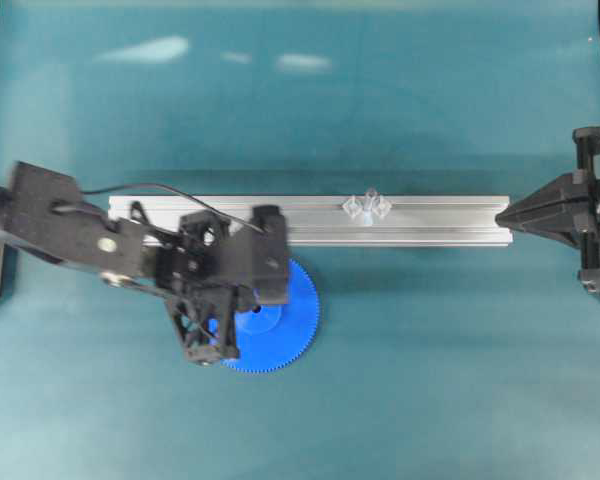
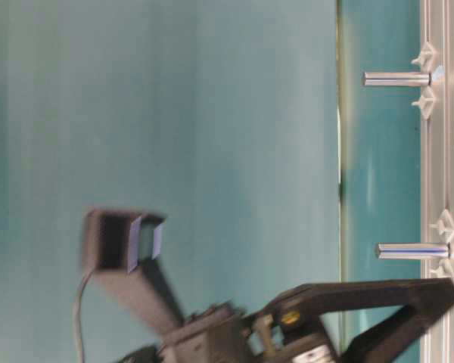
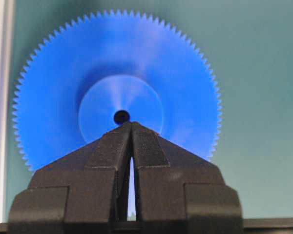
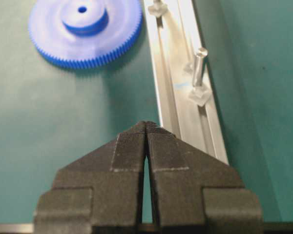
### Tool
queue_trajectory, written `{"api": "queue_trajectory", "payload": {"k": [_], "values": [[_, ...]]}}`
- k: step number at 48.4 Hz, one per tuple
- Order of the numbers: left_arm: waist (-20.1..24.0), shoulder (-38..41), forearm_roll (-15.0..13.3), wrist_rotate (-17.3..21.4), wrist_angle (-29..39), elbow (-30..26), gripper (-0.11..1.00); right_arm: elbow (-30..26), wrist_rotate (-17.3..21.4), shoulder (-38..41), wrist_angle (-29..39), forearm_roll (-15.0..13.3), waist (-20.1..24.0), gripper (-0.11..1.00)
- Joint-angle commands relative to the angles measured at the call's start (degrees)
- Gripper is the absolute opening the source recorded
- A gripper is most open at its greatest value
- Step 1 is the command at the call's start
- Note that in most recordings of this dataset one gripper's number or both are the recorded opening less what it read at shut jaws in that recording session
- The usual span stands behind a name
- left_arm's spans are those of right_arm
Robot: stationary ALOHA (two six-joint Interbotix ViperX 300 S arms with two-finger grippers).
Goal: Insert the large gear onto the shaft.
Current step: 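Lower the open left gripper around the blue gear hub and close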
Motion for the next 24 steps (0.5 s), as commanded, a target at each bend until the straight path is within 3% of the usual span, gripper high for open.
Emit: {"api": "queue_trajectory", "payload": {"k": [1,14,24], "values": [[-0.35,1.05,0.09,0.18,2.99,-3.6,0.0,-0.35,0.53,0.53,-0.26,0.09,-0.09,0.05],[-0.35,5.8,0.09,3.16,9.23,-8.09,0.0,-0.09,0.53,0.44,-0.26,0.09,-0.18,0.05],[-0.35,7.12,0.26,5.01,10.28,-9.05,0.0,0.0,0.53,0.26,-0.26,0.09,-0.09,0.05]]}}
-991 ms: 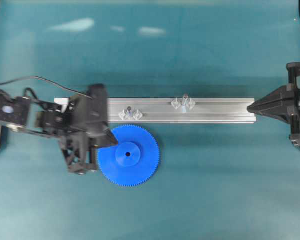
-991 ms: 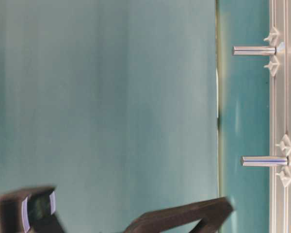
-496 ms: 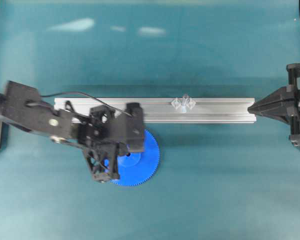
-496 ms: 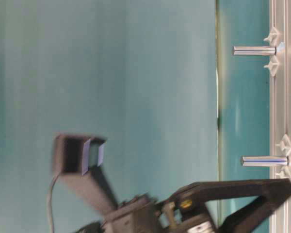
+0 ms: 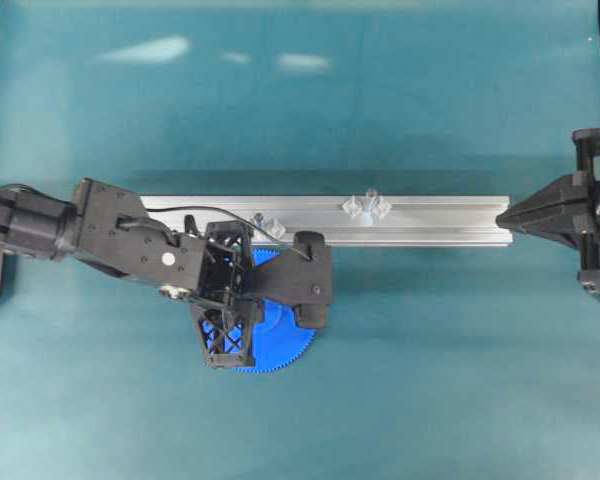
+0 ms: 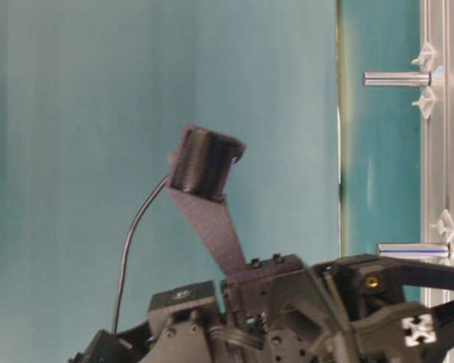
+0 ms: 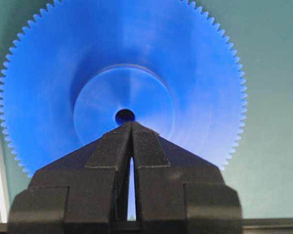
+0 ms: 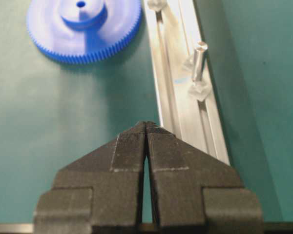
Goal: Insert the large gear onto the shaft.
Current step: 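Lower the open left gripper around the blue gear hub and close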
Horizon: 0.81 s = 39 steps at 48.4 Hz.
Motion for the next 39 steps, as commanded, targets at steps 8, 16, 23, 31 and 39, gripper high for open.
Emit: {"api": "queue_trajectory", "payload": {"k": [8,16,23,31,39], "values": [[-0.35,-0.79,0.26,1.23,0.09,-1.49,0.0,-0.53,0.62,0.18,-0.26,0.09,-0.09,0.05],[-0.35,-0.53,0.26,1.41,0.18,-1.23,0.0,-0.35,0.62,0.18,-0.35,0.09,-0.09,0.05],[-0.35,-0.62,0.35,1.58,-0.26,-1.14,0.0,-0.26,1.23,0.18,-0.53,0.09,-0.09,0.05],[-0.35,-0.79,0.35,1.93,-0.35,-1.32,0.04,0.44,2.99,-0.09,-0.62,0.09,-0.09,0.05],[-0.35,-0.79,0.26,2.2,0.0,-1.41,0.36,0.62,3.16,-0.97,-0.26,0.09,-0.09,0.05]]}}
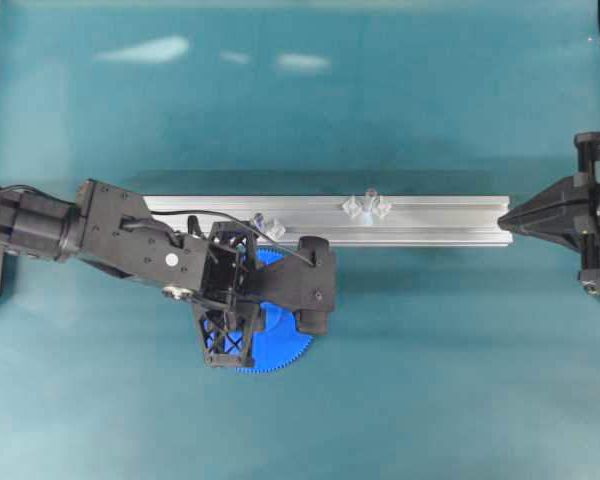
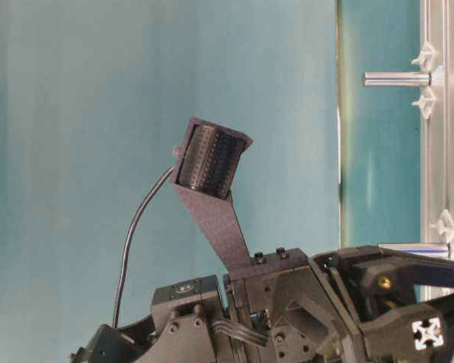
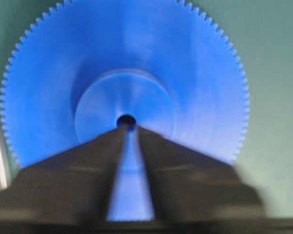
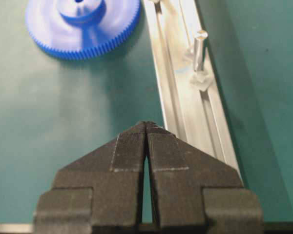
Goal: Insert the large gear onto the shaft.
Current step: 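Lower the open left gripper around the blue gear hub and close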
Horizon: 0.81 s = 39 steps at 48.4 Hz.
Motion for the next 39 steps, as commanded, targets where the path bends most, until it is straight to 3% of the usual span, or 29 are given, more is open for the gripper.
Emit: {"api": "queue_trajectory", "payload": {"k": [1,7,12,39], "values": [[-0.26,-0.97,0.18,-0.26,0.0,-1.05,0.42,-0.7,0.62,-0.18,-0.18,0.09,-0.09,0.05],[-0.26,-0.79,0.18,-1.23,0.0,-1.32,0.77,-0.62,0.62,-0.88,-0.18,0.09,-0.09,0.05],[-0.09,-0.7,0.18,-0.97,-0.26,-1.76,0.93,-0.53,0.7,-1.23,-0.18,0.09,-0.09,0.05],[0.7,0.88,0.18,-0.09,-0.18,-2.11,0.94,-0.26,0.79,-1.14,-0.09,0.09,-0.09,0.05]]}}
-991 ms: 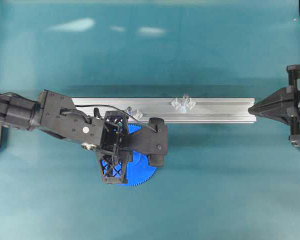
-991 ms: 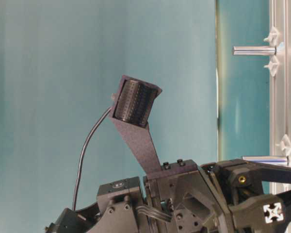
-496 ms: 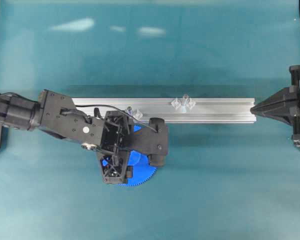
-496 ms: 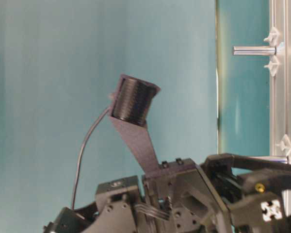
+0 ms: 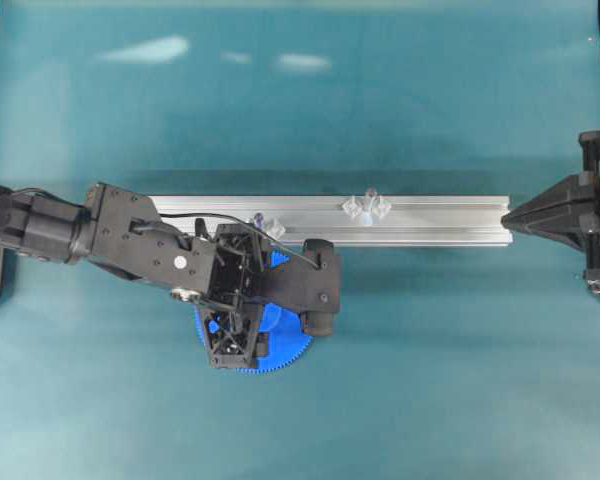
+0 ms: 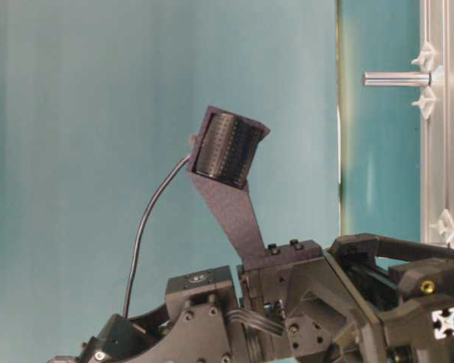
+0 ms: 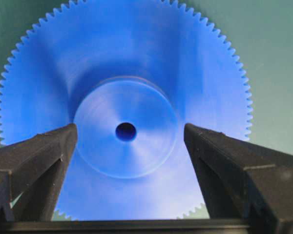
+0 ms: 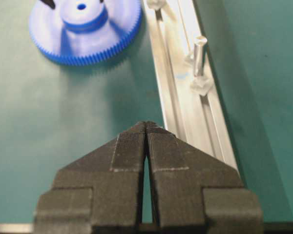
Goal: Insert the large gear onto the shaft.
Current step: 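Lower the open left gripper around the blue gear hub and close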
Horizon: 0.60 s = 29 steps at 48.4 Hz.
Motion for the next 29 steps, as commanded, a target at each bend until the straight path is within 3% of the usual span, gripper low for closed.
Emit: {"api": "queue_trajectory", "payload": {"k": [1,29], "values": [[0.7,-0.88,0.18,0.09,-0.44,-1.32,0.94,-0.44,0.79,0.35,-0.35,0.09,-0.09,0.05],[-0.7,1.32,0.18,-0.44,-0.88,-1.76,0.94,0.0,0.88,0.35,-0.35,0.35,-0.18,0.05]]}}
